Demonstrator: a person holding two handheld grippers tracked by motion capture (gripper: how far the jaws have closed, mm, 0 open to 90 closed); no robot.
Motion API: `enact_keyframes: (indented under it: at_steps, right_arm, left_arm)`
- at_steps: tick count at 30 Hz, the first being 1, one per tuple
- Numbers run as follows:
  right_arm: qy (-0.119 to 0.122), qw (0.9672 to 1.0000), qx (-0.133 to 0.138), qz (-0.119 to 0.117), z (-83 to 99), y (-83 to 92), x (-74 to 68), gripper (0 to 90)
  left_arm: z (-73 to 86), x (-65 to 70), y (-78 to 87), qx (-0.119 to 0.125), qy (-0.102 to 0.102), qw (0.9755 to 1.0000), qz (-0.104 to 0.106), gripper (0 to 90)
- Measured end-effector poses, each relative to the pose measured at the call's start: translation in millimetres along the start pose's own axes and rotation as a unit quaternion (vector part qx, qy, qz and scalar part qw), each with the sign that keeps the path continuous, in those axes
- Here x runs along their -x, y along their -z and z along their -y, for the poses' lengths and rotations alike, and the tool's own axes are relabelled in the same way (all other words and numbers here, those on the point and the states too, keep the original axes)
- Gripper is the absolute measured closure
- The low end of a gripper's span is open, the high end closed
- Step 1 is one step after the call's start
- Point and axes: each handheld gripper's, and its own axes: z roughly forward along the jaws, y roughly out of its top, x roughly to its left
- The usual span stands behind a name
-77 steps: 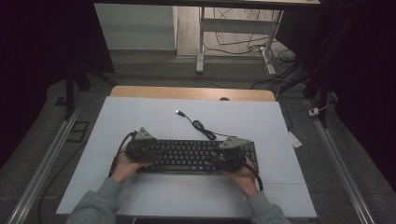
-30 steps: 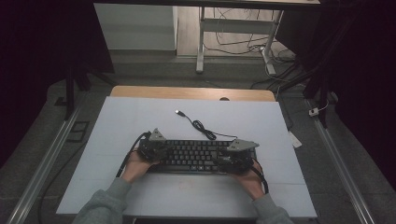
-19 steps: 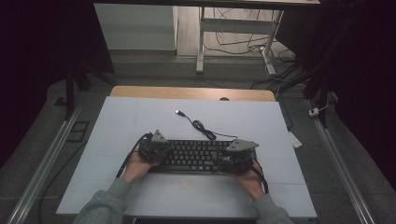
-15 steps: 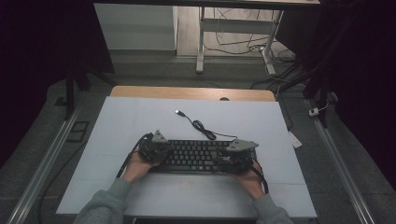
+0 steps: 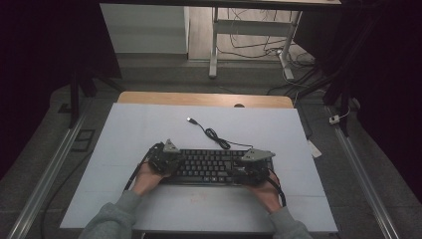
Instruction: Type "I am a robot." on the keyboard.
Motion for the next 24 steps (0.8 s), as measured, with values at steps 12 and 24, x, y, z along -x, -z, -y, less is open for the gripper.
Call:
enact_keyframes:
  at_steps: [12,24]
  right_arm:
    - [-0.001,1.0,0.003,-0.002,-0.5,0.5,-0.2,45.9]
    - [-0.002,1.0,0.003,0.0,-0.5,1.4,0.4,45.9]
  left_arm:
    - [4.0,-19.4,33.4,0.064,0.043,0.997,-0.01,78.0]
    - [7.5,-27.9,37.3,0.062,0.07,0.9953,-0.024,44.3]
